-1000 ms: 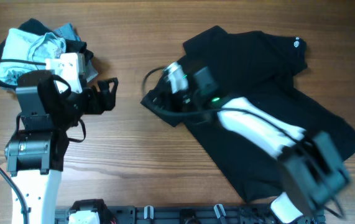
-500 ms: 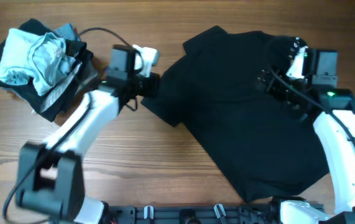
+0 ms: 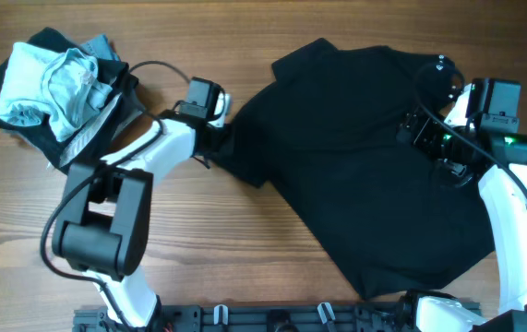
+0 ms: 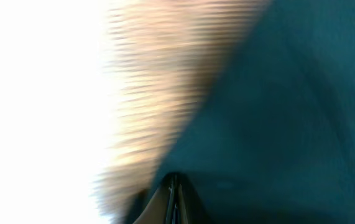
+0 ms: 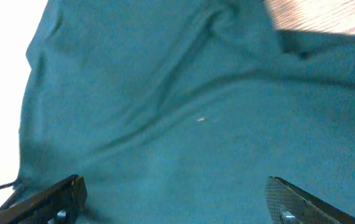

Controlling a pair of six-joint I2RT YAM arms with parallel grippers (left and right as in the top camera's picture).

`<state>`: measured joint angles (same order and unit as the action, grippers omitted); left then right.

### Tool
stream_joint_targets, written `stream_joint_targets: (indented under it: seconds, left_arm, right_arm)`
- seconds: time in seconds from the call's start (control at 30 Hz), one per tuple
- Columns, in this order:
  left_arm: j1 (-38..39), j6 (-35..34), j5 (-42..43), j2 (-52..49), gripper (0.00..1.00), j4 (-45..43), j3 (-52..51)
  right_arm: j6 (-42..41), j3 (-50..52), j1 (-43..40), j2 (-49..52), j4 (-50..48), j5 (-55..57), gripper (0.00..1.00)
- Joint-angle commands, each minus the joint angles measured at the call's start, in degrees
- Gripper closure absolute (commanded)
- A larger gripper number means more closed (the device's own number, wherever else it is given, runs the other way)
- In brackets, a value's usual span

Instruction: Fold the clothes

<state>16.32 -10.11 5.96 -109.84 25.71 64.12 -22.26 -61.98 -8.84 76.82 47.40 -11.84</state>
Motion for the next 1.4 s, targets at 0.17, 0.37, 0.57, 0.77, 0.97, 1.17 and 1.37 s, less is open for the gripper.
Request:
stream_joint_targets:
  seconds: [0.17, 0.37, 0.57, 0.77, 0.97, 1.17, 1.37]
  left_arm:
    - [-18.1, -13.9, -13.5, -1.4, 0.96, 12.9, -2.6]
    - [-15.6, -5.8, -5.6, 6.3, 0.96, 13.0, -2.6]
    - [-10.6, -3.5, -5.3, 18.2, 0.77, 12.3, -2.6]
    - [-7.8, -3.1, -5.3, 24.6, 0.70, 9.6, -2.6]
    - [-6.1, -3.1, -2.9, 24.8, 0.71, 9.2, -2.6]
    - [-5.1, -3.1, -0.8, 24.8, 0.62, 9.2, -2.6]
    - [-4.6, -3.1, 0.7, 24.8, 0.46, 8.1, -2.6]
  right_arm:
    - [-2.4, 4.0, -0.3, 5.6, 0.0, 9.6, 0.01]
    - [-5.3, 4.0, -4.5, 16.8, -0.6, 10.9, 0.01]
    - [-2.9, 4.0, -15.9, 24.4, 0.3, 7.2, 0.17]
    - [-5.4, 5.6, -21.0, 25.1, -2.0, 5.4, 0.86]
    - [-14.7, 10.6, -21.4, 25.1, -11.5, 10.0, 0.91]
    - [-17.0, 11.3, -26.1, 25.1, -28.0, 20.7, 0.96]
    - [-8.0, 3.5, -29.9, 24.8, -37.3, 8.0, 0.95]
